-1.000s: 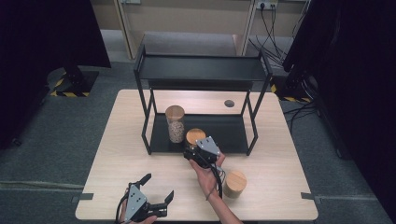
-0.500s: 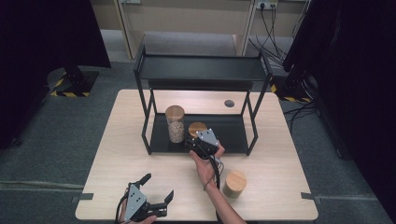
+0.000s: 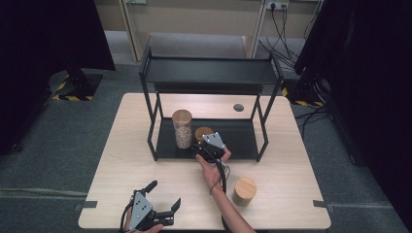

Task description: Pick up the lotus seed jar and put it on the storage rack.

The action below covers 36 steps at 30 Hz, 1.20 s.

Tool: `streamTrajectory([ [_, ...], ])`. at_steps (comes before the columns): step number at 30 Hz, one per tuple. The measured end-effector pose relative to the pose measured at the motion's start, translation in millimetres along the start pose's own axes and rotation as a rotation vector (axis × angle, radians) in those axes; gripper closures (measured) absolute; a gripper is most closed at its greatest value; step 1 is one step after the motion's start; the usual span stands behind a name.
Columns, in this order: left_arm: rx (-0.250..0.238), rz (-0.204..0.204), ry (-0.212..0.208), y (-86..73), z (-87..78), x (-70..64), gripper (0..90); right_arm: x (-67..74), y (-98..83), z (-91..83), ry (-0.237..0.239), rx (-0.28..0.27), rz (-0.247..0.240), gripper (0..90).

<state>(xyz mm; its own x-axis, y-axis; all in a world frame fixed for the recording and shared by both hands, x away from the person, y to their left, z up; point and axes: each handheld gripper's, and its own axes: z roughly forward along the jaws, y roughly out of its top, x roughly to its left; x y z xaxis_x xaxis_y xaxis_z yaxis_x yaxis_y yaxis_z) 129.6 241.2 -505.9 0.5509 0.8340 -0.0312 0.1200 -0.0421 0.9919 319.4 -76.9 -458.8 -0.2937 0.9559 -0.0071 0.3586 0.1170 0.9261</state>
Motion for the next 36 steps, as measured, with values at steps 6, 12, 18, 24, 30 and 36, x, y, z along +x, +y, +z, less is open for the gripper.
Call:
streamTrajectory([
  [6,0.001,0.002,0.000,-0.2,0.3,-0.5,1.1,-1.2,-0.6,0.7,0.003,-0.002,0.000,25.2],
  [12,0.000,0.001,0.000,-0.1,0.1,-0.5,1.1,2.2,3.0,-6.1,-0.013,-0.003,0.005,13.9],
  [18,-0.001,0.001,0.001,-0.1,-0.1,-0.6,1.1,0.2,4.9,-17.3,0.006,-0.015,0.023,9.7],
  [24,-0.002,0.002,0.002,0.0,-0.4,-0.5,1.1,0.1,4.9,-30.3,0.021,-0.018,0.017,4.8],
  [30,-0.001,0.001,0.002,-0.1,-0.1,-0.5,1.1,-5.0,3.7,-45.2,0.039,-0.044,0.025,3.9],
  [36,-0.001,0.001,0.004,0.1,-0.2,-0.4,1.1,-8.1,6.4,-64.3,0.072,-0.076,0.022,3.9],
])
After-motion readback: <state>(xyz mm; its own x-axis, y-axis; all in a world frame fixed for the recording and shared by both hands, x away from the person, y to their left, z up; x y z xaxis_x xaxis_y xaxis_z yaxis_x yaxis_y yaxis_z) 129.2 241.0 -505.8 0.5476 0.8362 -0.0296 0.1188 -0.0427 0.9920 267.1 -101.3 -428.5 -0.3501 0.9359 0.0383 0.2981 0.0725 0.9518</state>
